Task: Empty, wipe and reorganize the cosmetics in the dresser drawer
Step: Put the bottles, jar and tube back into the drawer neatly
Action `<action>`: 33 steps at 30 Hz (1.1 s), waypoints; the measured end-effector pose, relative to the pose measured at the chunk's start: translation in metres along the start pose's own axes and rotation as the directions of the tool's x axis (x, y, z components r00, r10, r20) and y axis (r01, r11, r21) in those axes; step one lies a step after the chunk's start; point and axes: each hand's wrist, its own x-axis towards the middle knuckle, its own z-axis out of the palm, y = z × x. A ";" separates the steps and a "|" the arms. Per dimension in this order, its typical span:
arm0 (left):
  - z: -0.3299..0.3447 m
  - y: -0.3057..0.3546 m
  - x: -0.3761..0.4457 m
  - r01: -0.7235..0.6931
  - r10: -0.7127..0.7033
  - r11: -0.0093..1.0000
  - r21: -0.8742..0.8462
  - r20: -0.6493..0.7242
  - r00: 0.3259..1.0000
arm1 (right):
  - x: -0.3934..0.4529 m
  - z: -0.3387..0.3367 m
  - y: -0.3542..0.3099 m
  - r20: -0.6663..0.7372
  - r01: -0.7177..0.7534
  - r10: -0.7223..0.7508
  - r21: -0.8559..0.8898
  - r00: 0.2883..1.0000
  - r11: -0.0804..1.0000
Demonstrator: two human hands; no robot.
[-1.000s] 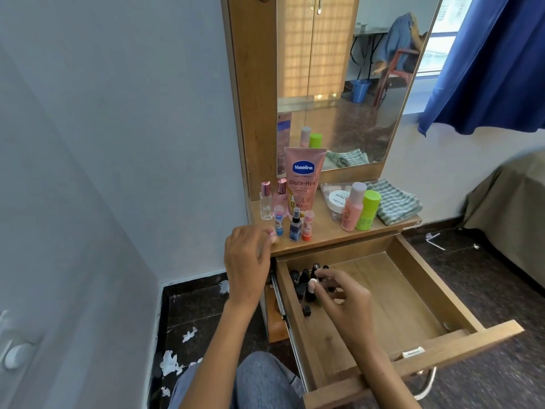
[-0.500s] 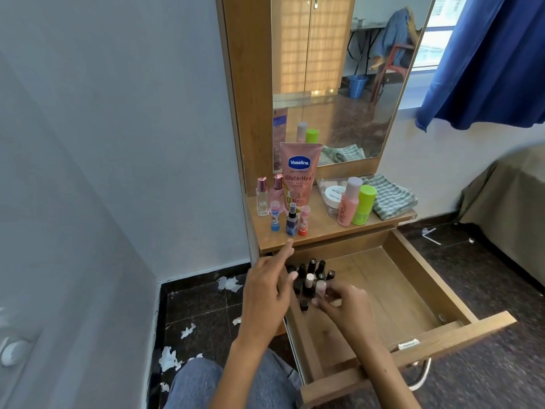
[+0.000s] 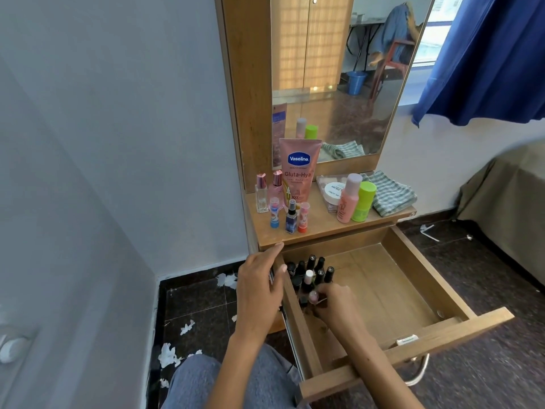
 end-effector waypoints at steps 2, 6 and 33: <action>0.002 0.000 0.006 -0.021 0.021 1.000 0.003 -0.037 0.999 | -0.005 -0.004 -0.001 -0.026 0.010 -0.010 -0.008 1.000 1.000; 0.008 -0.001 0.027 -0.070 0.077 0.992 0.101 -0.067 0.995 | -0.015 -0.010 0.003 -0.252 0.074 -0.052 0.078 0.966 0.994; -0.001 0.038 0.004 -0.261 0.269 0.951 -0.168 0.024 0.963 | -0.021 -0.039 -0.013 -0.407 0.450 -0.362 0.144 0.839 0.881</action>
